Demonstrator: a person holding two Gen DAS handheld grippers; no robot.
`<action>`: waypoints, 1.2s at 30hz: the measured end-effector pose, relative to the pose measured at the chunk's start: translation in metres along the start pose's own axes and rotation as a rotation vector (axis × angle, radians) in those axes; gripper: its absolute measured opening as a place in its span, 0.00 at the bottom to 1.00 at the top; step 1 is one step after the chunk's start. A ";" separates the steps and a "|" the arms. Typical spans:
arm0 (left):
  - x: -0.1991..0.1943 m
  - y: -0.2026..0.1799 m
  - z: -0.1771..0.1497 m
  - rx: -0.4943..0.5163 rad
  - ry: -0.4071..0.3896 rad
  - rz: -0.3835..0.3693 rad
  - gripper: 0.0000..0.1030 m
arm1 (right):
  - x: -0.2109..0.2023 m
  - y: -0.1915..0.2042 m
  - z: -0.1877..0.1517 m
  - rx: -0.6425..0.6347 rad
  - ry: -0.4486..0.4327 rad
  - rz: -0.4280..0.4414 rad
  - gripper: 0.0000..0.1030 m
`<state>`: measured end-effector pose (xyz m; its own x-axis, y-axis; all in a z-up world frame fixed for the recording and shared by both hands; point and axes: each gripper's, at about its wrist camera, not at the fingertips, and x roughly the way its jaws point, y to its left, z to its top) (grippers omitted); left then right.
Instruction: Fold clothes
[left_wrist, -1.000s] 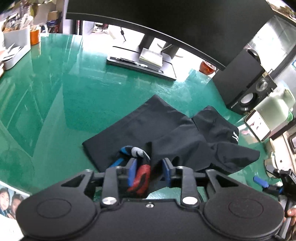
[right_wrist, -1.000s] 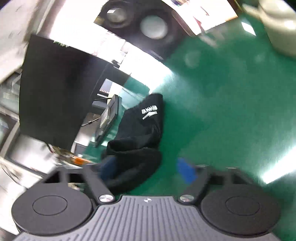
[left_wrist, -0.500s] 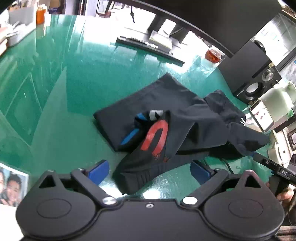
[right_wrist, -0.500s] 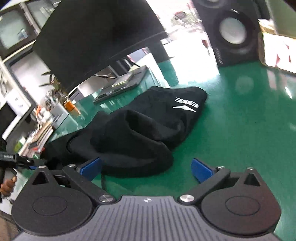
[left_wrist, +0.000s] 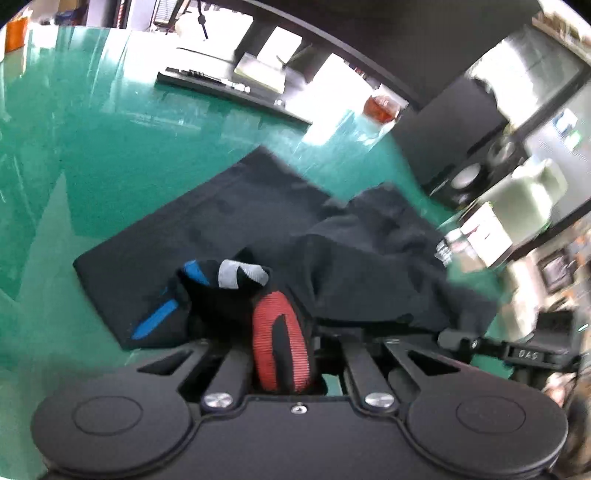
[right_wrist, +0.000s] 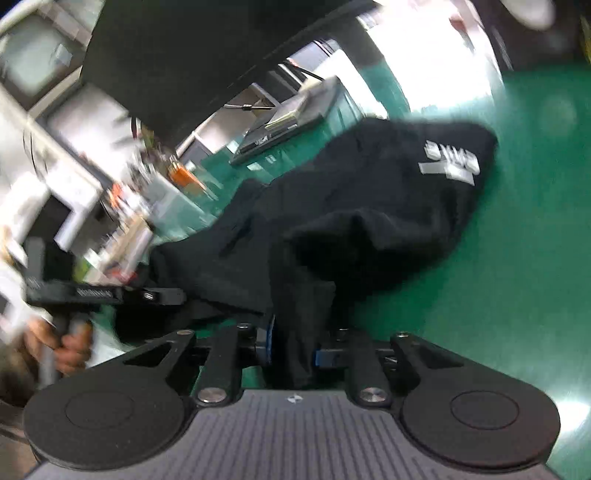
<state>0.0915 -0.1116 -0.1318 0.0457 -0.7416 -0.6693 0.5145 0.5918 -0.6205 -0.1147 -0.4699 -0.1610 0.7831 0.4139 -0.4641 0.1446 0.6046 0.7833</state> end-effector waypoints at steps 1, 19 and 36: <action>-0.009 0.003 0.003 -0.059 -0.009 -0.070 0.06 | -0.006 -0.006 0.000 0.071 -0.027 0.047 0.16; -0.029 0.033 -0.047 -0.131 0.261 0.105 0.46 | -0.108 -0.033 -0.075 0.478 -0.061 -0.010 0.77; -0.024 -0.010 0.026 0.322 -0.041 0.459 0.71 | -0.061 0.017 0.021 -0.144 -0.266 -0.403 0.86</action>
<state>0.1077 -0.1085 -0.0987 0.3566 -0.4465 -0.8206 0.6690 0.7352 -0.1093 -0.1472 -0.4996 -0.1110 0.8119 -0.0480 -0.5818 0.3971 0.7760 0.4901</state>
